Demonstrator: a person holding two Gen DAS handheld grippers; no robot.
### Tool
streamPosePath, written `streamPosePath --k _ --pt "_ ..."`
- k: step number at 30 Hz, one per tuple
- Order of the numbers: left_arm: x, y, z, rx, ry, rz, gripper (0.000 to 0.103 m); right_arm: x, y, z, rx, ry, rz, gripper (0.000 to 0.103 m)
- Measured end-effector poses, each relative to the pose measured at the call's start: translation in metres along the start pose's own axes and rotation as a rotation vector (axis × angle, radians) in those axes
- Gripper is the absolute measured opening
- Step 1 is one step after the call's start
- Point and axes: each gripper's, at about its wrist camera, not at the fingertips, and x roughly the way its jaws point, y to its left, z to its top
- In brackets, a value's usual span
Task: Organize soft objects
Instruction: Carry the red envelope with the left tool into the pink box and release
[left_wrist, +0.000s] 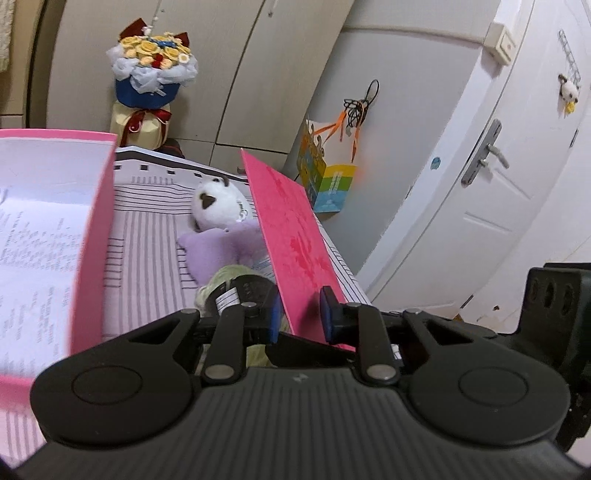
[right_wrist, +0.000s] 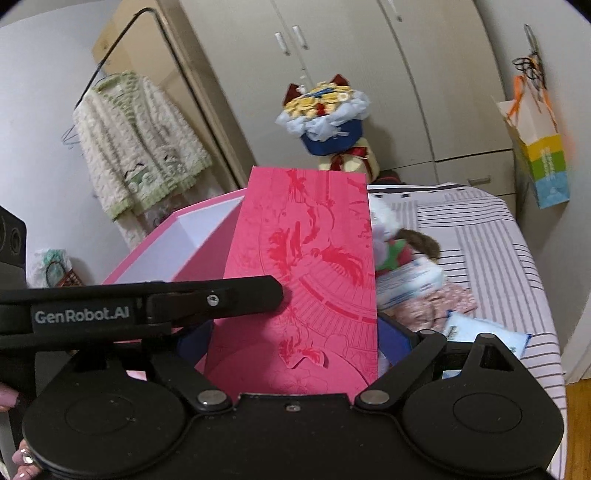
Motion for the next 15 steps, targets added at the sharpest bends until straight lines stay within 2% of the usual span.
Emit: streamPosePath --k 6,11,15 --pt "-0.054 0.016 -0.003 -0.03 -0.051 0.013 0.021 0.0 0.046 0.004 -0.041 0.019 0.065 0.094" --pt "-0.097 0.035 0.001 -0.046 -0.097 0.066 0.021 0.012 0.091 0.011 -0.075 0.025 0.11 0.094" --pt "-0.119 0.063 0.016 -0.088 -0.096 0.103 0.021 0.034 0.116 0.021 -0.05 0.058 0.156 0.094"
